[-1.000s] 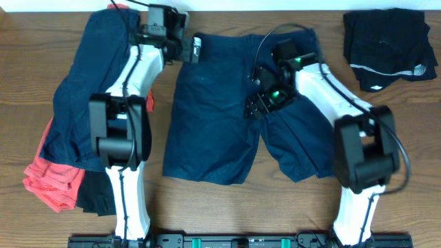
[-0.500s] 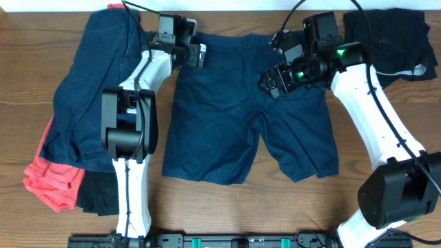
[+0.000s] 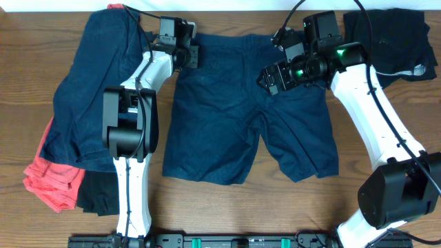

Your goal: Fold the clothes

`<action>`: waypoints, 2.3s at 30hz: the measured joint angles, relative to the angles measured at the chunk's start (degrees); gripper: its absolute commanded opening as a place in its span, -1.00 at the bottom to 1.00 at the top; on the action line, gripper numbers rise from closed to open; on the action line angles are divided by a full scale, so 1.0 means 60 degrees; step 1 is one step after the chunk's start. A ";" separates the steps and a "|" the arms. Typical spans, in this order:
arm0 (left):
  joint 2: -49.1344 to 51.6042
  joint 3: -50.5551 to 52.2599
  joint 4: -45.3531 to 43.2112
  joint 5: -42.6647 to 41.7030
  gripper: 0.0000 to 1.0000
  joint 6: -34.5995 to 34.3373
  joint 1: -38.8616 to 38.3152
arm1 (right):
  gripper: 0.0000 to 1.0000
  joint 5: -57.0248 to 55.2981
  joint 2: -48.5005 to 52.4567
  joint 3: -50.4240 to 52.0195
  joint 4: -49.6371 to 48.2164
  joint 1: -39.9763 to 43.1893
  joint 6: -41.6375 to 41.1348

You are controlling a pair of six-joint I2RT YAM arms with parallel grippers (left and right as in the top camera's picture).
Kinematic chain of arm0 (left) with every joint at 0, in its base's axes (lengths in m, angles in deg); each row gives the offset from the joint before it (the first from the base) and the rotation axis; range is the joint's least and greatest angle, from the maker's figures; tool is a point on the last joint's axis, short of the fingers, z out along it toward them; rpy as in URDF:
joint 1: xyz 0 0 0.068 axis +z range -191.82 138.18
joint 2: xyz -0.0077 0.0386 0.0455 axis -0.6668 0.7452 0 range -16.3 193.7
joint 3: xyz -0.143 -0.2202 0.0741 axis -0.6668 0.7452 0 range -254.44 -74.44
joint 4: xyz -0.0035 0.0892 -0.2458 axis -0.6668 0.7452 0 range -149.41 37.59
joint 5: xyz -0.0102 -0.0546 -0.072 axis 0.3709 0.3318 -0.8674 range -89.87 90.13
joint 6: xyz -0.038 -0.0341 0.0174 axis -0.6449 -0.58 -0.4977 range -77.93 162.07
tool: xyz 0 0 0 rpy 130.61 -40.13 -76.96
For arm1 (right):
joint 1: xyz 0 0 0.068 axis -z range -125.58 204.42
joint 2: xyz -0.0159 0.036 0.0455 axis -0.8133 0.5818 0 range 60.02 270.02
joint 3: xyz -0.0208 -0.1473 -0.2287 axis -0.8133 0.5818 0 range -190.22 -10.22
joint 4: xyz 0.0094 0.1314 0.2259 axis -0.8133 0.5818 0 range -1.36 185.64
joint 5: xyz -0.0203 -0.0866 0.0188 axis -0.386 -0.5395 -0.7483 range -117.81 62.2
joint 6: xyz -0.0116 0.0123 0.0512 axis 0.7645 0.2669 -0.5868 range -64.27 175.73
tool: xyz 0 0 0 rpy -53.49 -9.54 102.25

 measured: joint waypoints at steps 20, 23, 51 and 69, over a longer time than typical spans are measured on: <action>-0.3468 0.0036 0.3905 0.1534 -0.88 -0.1202 0.0616 | 0.86 -0.1774 0.0313 0.0004 0.1319 0.0386 -0.1271; -0.3723 0.0036 0.3989 0.1858 -0.88 -0.1322 0.0619 | 0.67 -0.1898 0.0732 0.0109 0.1406 0.0397 -0.1315; -0.3723 0.0036 0.4058 0.2433 -0.88 -0.1359 0.0616 | -0.46 -0.2142 0.2579 0.1912 -0.3803 0.0831 -0.0663; -0.3723 0.0036 0.4098 0.2459 -0.88 -0.1355 0.0616 | -0.37 -0.1195 0.3056 0.1912 -0.4295 0.0823 -0.0390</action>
